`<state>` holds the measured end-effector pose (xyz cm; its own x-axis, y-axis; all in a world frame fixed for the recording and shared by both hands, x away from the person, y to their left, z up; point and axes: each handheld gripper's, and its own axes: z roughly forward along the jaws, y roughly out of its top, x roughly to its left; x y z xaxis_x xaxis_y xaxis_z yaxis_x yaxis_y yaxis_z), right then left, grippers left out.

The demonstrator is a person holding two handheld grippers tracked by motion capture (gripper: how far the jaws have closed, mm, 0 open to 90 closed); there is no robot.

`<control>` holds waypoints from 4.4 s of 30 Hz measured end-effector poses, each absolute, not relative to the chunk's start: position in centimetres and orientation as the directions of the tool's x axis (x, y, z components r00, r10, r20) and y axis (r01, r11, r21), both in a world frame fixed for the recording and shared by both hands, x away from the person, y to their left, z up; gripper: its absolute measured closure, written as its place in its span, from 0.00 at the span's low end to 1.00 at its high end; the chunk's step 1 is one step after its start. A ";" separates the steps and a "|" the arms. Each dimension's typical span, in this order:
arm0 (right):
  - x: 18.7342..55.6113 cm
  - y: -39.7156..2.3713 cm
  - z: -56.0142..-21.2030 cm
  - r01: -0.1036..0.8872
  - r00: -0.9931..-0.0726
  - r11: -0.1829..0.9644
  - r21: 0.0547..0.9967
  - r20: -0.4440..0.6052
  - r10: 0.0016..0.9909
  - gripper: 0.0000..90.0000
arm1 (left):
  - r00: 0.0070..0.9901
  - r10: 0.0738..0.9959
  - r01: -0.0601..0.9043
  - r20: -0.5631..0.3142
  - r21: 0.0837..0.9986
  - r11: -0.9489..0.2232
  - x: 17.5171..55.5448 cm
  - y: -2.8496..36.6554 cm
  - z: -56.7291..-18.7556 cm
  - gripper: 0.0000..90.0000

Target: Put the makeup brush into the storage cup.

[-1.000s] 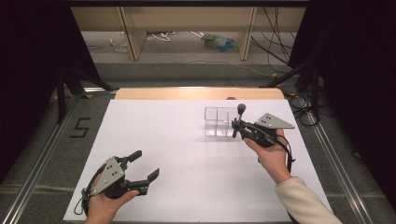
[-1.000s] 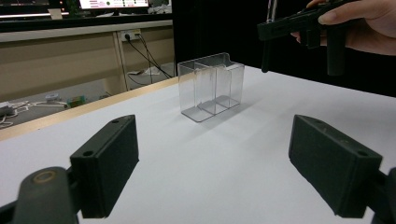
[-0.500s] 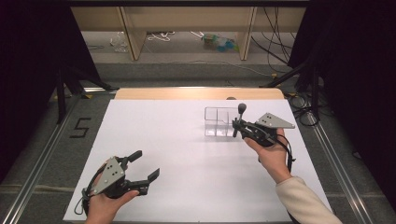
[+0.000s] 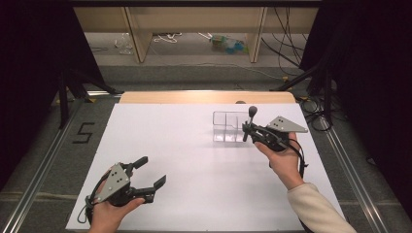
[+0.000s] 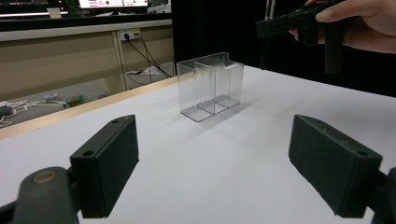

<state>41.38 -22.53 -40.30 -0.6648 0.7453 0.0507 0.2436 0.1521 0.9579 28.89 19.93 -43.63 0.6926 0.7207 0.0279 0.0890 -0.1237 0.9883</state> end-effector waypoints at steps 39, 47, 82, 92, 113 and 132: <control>42.5 -22.5 -39.8 0.232 -0.645 0.136 0.963 0.048 0.763 0.88 | 0.691 0.723 0.095 0.019 0.989 -0.116 28.9 19.8 -43.7 0.18; 42.7 -22.5 -39.5 0.218 -0.643 0.137 0.966 0.037 0.765 0.88 | 0.693 0.721 0.093 0.019 0.989 -0.116 28.9 19.8 -43.7 0.18; 44.3 -22.6 -38.9 0.211 -0.613 0.130 0.969 0.028 0.790 0.88 | 0.693 0.721 0.093 0.025 0.988 -0.124 29.0 19.9 -43.8 0.18; 44.8 -22.7 -39.0 0.219 -0.606 0.124 0.968 0.036 0.794 0.88 | 0.693 0.721 0.093 0.025 0.988 -0.124 29.0 19.8 -43.8 0.18; 45.5 -22.8 -38.9 0.221 -0.599 0.126 0.967 0.033 0.800 0.88 | 0.691 0.722 0.093 0.025 0.988 -0.124 29.0 19.8 -43.8 0.18; 46.0 -22.8 -39.0 0.238 -0.588 0.125 0.963 0.040 0.808 0.88 | 0.692 0.722 0.096 0.018 0.988 -0.118 29.0 19.8 -43.8 0.18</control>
